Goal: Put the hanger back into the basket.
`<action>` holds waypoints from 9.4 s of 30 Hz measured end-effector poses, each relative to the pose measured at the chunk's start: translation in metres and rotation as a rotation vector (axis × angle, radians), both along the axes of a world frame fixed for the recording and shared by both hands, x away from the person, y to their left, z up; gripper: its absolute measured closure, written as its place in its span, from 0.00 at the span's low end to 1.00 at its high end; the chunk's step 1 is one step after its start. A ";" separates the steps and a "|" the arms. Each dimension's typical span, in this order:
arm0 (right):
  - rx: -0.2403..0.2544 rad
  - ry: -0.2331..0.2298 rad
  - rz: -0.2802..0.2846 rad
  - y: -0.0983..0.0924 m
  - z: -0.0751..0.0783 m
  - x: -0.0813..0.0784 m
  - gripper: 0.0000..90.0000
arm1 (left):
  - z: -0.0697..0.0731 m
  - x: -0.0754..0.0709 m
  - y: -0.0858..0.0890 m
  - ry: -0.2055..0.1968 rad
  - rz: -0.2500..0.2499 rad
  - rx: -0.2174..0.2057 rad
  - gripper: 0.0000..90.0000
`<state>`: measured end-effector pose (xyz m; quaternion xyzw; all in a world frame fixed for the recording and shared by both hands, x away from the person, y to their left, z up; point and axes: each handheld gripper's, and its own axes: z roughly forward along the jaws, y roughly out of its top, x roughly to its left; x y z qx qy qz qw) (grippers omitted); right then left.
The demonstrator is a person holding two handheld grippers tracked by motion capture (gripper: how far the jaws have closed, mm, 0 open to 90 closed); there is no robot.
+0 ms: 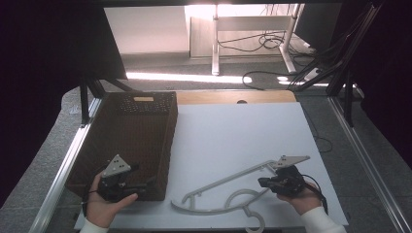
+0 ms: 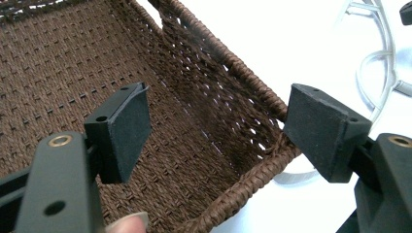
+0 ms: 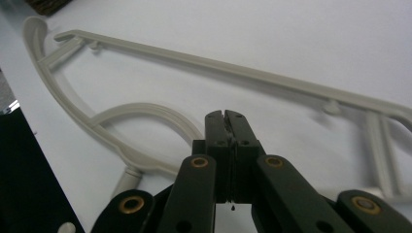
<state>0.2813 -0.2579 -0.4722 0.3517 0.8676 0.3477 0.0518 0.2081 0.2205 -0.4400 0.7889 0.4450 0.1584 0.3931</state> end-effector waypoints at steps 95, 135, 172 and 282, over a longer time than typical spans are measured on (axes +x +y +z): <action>-0.025 -0.029 -0.193 -0.016 -0.005 0.004 0.35 | -0.071 0.012 -0.204 0.218 -0.654 0.340 0.71; 0.049 -0.103 -0.311 -0.048 0.012 0.003 0.35 | -0.061 0.018 -0.211 0.237 -0.673 0.342 0.91; 0.080 -0.122 -0.471 -0.093 0.010 -0.001 0.35 | 0.025 0.061 -0.149 0.186 -0.571 -0.147 0.91; 0.056 -0.095 -0.493 -0.096 0.000 0.003 0.35 | 0.028 0.069 0.108 0.044 -0.028 -0.133 0.53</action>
